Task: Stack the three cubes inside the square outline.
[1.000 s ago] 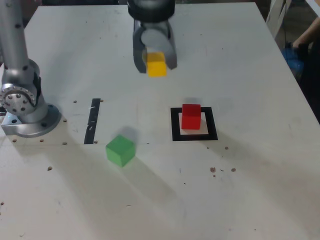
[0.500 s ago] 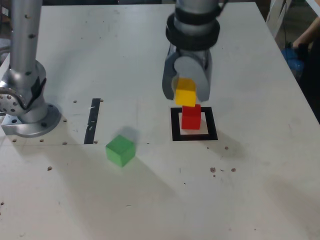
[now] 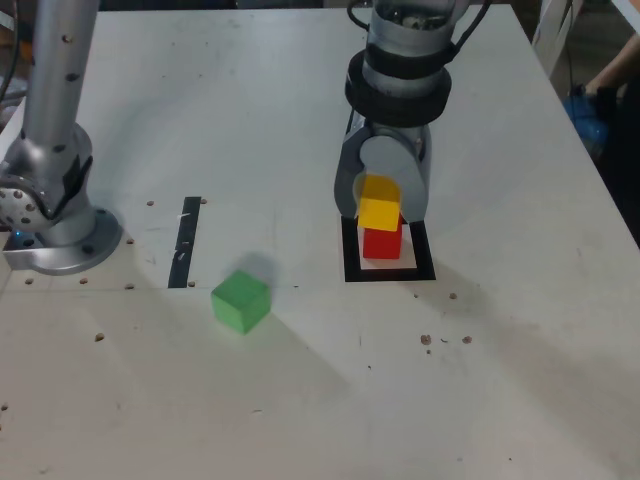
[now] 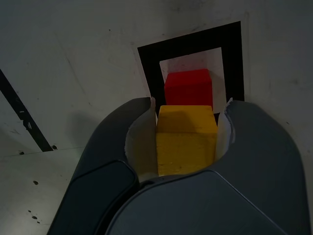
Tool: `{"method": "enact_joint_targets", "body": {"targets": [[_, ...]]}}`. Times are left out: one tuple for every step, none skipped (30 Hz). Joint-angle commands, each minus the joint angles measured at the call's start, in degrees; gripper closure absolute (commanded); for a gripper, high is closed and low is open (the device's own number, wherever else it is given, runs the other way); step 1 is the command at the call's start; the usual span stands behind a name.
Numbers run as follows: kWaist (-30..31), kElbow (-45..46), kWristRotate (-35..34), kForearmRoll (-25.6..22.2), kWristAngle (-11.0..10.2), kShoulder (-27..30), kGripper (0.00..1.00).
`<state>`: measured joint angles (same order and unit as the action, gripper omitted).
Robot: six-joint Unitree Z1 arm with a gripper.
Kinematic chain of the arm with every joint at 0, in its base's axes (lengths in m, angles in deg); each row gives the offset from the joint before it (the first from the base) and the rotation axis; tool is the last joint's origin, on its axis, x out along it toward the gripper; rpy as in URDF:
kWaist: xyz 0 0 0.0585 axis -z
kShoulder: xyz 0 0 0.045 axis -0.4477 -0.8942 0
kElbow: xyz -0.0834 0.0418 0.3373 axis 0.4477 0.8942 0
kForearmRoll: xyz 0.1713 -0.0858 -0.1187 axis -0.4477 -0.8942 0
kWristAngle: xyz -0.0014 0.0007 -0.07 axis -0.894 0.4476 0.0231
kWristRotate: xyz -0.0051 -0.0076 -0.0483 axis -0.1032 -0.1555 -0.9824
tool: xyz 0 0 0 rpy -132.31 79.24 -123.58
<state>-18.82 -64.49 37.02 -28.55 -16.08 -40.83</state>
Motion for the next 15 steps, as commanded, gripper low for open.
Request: {"method": "enact_joint_targets", "body": {"targets": [[-0.5, 0.3, 0.1, 0.2, -0.1, -0.2, 0.71], [-0.7, 0.4, 0.2, 0.3, -0.1, -0.2, 0.7], [-0.9, 0.5, 0.3, 0.3, -0.1, -0.3, 0.69], [-1.0, 0.6, 0.4, 0.4, -0.1, -0.3, 0.67], [-1.1, 0.7, 0.4, 0.5, -0.1, -0.3, 0.66], [-1.2, 0.8, 0.5, 0.6, -0.2, -0.4, 0.66], [-1.3, 0.9, 0.5, 0.7, -0.2, -0.4, 0.65], [-1.3, 1.0, 0.5, 0.8, -0.1, -0.5, 0.64], [-1.4, 1.1, 0.6, 1.0, 0.0, -0.6, 0.63], [-1.4, 1.1, 0.6, 1.1, 0.1, -0.8, 0.62], [-1.4, 1.1, 0.6, 1.2, 0.2, -0.9, 0.61], [-1.4, 1.1, 0.7, 1.3, 0.3, -1.0, 0.61], [-1.4, 1.1, 0.7, 1.5, 0.3, -1.1, 0.6], [-1.4, 1.1, 0.8, 1.6, 0.4, -1.2, 0.59], [-1.4, 1.1, 0.8, 1.6, 0.4, -1.3, 0.58]]}}
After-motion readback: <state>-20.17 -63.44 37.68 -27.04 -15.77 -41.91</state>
